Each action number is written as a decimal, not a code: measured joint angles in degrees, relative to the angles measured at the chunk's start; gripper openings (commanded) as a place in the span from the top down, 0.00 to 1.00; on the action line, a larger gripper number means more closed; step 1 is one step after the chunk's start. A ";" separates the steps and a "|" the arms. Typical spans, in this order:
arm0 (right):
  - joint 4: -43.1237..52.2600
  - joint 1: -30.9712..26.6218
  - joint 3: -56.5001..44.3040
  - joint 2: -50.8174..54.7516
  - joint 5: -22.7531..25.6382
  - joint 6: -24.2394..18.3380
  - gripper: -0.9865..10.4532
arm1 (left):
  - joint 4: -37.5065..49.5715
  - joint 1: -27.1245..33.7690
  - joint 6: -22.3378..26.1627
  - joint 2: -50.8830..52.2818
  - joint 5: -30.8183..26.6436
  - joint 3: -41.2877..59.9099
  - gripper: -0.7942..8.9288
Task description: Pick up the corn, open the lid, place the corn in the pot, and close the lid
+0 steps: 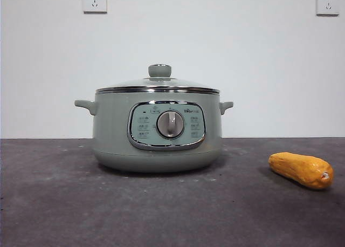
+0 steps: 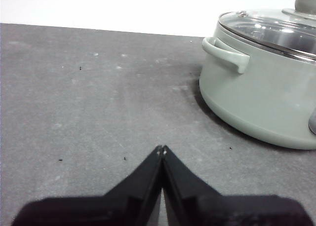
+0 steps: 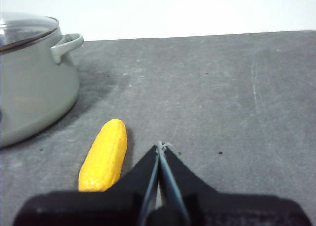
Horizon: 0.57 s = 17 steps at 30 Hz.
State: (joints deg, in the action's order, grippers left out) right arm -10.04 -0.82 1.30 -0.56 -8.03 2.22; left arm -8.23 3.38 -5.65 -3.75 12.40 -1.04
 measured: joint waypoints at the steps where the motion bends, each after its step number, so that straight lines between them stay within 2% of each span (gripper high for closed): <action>1: 0.02 0.00 0.00 0.00 -0.04 0.66 0.91 | -0.02 0.00 0.00 0.00 0.00 0.00 0.92; 7: 3.10 0.00 0.00 0.00 -0.13 5.11 0.92 | -0.11 0.00 -0.59 0.00 0.48 -0.02 0.92; 12: 2.78 0.00 2.45 -0.37 0.09 11.91 0.92 | -4.07 0.00 -3.54 -0.63 2.80 -3.54 0.93; 17: -0.87 0.00 10.56 -3.28 -0.92 13.75 0.92 | -9.79 0.00 -4.15 -2.75 3.50 -11.17 0.93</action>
State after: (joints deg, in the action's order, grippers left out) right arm -10.92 -0.82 11.86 -3.84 -8.95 15.97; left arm -18.02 3.38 -9.80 -6.50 15.90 -12.21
